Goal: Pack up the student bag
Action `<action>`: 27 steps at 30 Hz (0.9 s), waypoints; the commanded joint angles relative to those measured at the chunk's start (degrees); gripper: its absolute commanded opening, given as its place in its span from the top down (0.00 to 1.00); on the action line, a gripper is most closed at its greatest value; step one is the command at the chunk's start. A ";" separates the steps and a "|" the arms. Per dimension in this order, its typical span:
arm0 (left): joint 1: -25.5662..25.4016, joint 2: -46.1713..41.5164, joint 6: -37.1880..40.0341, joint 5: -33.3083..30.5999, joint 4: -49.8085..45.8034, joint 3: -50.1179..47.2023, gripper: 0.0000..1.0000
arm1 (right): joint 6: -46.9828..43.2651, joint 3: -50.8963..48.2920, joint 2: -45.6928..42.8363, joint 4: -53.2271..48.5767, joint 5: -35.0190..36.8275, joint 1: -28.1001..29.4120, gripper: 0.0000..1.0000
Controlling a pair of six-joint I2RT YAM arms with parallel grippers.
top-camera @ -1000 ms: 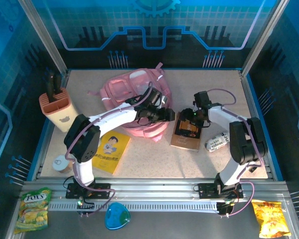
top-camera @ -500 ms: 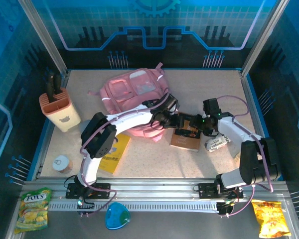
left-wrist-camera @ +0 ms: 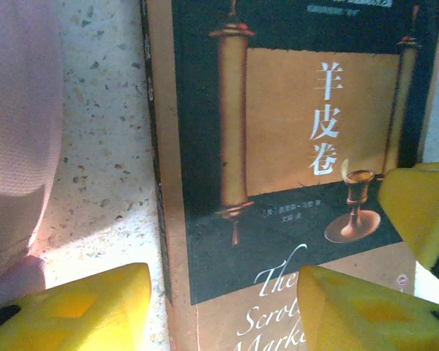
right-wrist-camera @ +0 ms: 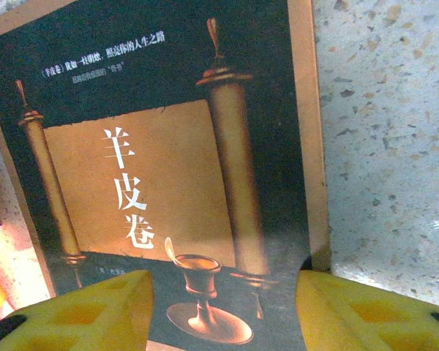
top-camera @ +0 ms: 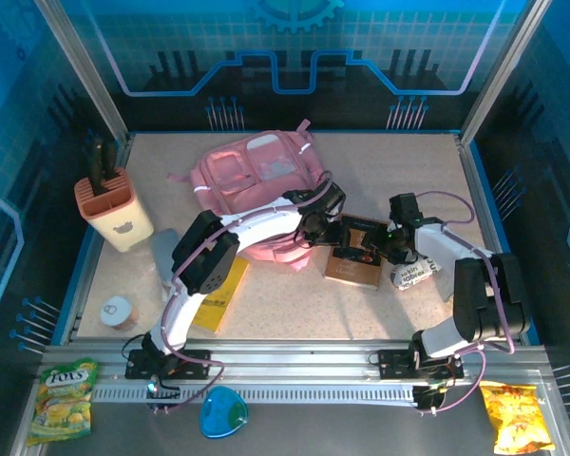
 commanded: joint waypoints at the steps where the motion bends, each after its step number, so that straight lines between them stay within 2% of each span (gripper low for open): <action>1: 0.05 1.57 -0.06 -1.59 -1.93 1.75 0.43 | 1.02 -1.63 1.76 0.21 -1.88 -1.02 0.44; 17: 0.10 6.83 -5.73 3.25 -1.03 3.39 0.42 | 2.38 -2.09 3.34 0.95 -3.70 -1.51 0.43; 22: 0.19 7.25 -6.31 9.06 -0.37 4.38 0.41 | 3.40 -2.89 4.05 3.16 -6.15 -1.56 0.43; 27: 0.53 4.19 -5.97 16.05 0.35 6.33 0.45 | 4.00 -3.20 3.96 3.95 -7.02 -2.08 0.43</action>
